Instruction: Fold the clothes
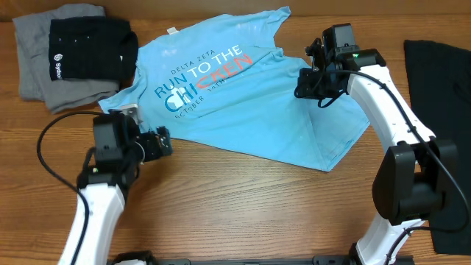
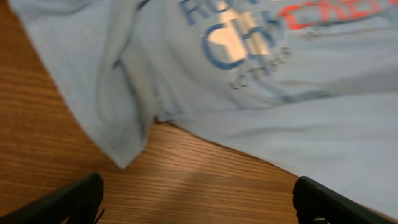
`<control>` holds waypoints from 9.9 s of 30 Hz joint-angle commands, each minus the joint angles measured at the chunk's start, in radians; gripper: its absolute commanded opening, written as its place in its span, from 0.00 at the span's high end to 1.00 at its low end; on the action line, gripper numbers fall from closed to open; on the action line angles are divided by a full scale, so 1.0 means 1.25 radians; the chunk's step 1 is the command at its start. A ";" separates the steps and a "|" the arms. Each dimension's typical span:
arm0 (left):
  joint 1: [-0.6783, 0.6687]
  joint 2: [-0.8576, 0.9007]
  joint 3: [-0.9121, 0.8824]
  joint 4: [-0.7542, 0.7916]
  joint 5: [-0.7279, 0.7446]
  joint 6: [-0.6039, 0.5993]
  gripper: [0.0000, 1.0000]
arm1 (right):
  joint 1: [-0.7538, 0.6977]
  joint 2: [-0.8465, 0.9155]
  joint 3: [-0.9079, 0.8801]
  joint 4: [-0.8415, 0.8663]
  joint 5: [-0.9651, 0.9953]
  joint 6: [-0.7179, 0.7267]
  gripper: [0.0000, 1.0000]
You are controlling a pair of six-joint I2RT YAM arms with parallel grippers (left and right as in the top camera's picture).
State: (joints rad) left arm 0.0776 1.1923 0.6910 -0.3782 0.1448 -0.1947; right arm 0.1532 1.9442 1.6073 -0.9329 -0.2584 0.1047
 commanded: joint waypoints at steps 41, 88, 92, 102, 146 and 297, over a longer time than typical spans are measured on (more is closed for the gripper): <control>0.068 0.514 0.213 -0.021 -0.041 0.049 0.43 | 0.002 -0.010 0.013 0.009 -0.003 0.003 0.96; -0.096 -0.157 0.782 -0.618 -0.124 -0.040 0.96 | 0.002 -0.712 0.014 -0.077 0.156 0.193 0.96; -0.109 -0.187 0.878 -0.656 -0.121 -0.045 0.96 | 0.002 -0.807 0.023 -0.044 0.159 0.199 0.96; -0.110 -0.126 0.974 -0.563 -0.206 -0.025 0.96 | 0.002 -0.802 0.093 0.029 0.361 0.274 0.96; -0.104 0.733 0.972 -0.591 -0.010 0.107 0.11 | -0.087 -0.134 0.106 -0.015 0.132 0.230 0.00; -0.114 1.029 1.191 -0.355 0.022 -0.009 0.22 | -0.269 0.263 0.317 0.013 0.075 0.111 0.00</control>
State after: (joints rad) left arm -0.0662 2.4050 2.1845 -0.8177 0.1638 -0.1719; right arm -0.1940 2.2646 1.9751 -0.9009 -0.0223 0.2352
